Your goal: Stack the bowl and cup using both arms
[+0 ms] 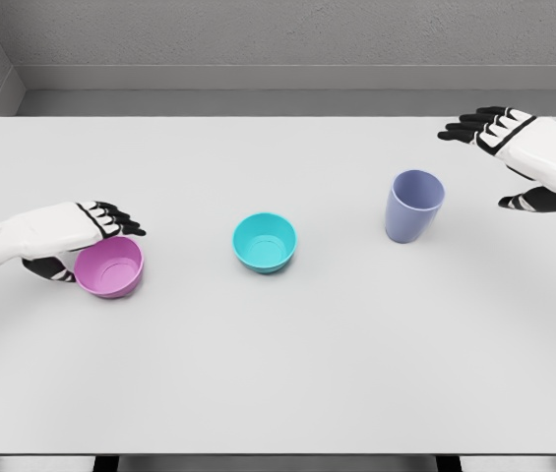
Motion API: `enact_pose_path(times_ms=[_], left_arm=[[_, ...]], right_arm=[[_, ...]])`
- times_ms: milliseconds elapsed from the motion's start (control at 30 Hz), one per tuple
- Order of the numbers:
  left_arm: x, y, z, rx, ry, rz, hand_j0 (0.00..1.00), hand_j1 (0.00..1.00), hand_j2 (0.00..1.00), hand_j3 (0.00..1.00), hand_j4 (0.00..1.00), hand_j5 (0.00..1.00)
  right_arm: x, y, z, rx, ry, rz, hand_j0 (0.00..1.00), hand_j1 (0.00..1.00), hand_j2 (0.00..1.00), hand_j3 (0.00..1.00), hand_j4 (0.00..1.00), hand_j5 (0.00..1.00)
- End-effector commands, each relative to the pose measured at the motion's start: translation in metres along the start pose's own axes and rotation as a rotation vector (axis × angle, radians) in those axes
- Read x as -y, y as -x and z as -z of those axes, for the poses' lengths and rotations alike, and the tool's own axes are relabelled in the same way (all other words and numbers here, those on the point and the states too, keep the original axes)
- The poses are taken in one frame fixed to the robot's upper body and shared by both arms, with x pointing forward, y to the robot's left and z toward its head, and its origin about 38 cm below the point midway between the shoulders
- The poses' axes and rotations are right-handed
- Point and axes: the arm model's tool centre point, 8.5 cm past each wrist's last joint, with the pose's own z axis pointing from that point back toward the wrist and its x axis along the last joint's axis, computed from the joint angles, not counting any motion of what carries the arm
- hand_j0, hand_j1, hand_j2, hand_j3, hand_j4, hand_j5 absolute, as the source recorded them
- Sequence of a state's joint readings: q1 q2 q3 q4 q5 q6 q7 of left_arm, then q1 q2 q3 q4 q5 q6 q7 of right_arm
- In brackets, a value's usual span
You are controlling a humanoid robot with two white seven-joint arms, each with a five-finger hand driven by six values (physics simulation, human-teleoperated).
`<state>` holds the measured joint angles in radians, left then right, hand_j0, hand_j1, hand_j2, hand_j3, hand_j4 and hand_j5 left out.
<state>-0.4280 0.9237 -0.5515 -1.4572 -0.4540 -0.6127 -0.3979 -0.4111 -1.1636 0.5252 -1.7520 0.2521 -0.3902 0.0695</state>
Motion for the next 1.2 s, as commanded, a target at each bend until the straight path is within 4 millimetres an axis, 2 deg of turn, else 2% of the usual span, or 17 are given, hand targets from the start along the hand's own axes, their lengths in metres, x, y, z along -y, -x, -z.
enact_pose_path(times_ms=[0, 233, 1167], left_arm=[[0.0, -0.002, 0.001, 0.006, 0.001, -0.001, 1.0, 1.0, 1.0, 1.0, 1.0, 1.0], [0.004, -0.005, 0.001, 0.014, 0.051, 0.004, 1.0, 1.0, 1.0, 1.0, 1.0, 1.0], [0.003, -0.013, 0.009, 0.041, 0.031, 0.002, 1.0, 1.0, 1.0, 1.0, 1.0, 1.0]], right_arm=[[0.0, 0.0, -0.001, -0.002, 0.001, 0.005, 1.0, 1.0, 1.0, 1.0, 1.0, 1.0], [0.0, 0.0, -0.001, -0.002, 0.001, 0.005, 1.0, 1.0, 1.0, 1.0, 1.0, 1.0], [-0.003, 0.0, -0.001, -0.002, -0.008, 0.01, 1.0, 1.0, 1.0, 1.0, 1.0, 1.0]])
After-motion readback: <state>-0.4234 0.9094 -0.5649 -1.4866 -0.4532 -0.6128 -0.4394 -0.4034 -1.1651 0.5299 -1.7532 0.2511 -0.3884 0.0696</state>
